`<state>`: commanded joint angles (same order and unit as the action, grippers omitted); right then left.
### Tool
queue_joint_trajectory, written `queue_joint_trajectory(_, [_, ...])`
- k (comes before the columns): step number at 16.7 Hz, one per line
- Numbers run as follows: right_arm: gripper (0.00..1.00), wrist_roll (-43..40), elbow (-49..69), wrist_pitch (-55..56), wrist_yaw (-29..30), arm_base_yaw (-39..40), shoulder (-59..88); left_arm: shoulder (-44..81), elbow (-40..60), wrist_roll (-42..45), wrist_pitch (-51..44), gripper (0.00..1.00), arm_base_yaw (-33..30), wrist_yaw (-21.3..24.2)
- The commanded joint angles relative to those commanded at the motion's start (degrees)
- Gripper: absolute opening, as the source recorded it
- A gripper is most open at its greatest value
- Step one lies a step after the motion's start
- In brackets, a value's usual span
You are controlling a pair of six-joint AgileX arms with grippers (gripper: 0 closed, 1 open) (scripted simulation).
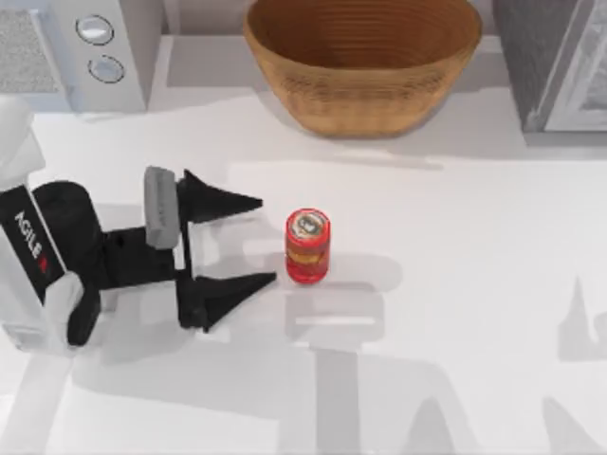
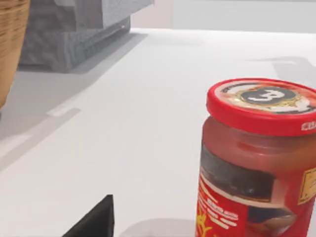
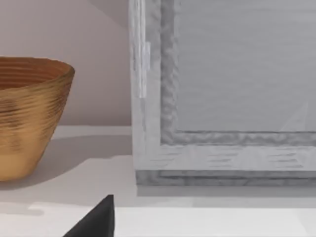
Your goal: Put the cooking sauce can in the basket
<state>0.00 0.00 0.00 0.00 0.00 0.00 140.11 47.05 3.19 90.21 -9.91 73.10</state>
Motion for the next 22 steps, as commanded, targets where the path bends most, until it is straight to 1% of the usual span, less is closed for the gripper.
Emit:
queue_joint_trajectory(3, [1.00,0.0,0.0,0.0,0.0,0.0,0.0,2.7,1.0,0.3,1.9,1.00,-0.2,1.4])
queue_joint_trajectory(8, [1.00,0.0,0.0,0.0,0.0,0.0,0.0,2.6,0.9,0.3,1.7,1.00,-0.1,1.2])
queue_joint_trajectory(10, [1.00,0.0,0.0,0.0,0.0,0.0,0.0,2.8,2.0,0.1,1.2,1.00,-1.8,-0.2])
queue_joint_trajectory(16, [1.00,0.0,0.0,0.0,0.0,0.0,0.0,4.2,7.1,-0.7,-1.7,1.00,-9.8,-8.1])
queue_joint_trajectory(18, [1.00,0.0,0.0,0.0,0.0,0.0,0.0,4.3,7.7,-0.8,-2.0,1.00,-10.7,-9.1])
queue_joint_trajectory(21, [1.00,0.0,0.0,0.0,0.0,0.0,0.0,4.3,7.7,-0.8,-2.0,1.00,-10.7,-9.1])
queue_joint_trajectory(22, [1.00,0.0,0.0,0.0,0.0,0.0,0.0,4.3,7.7,-0.8,-2.0,0.92,-10.7,-9.1])
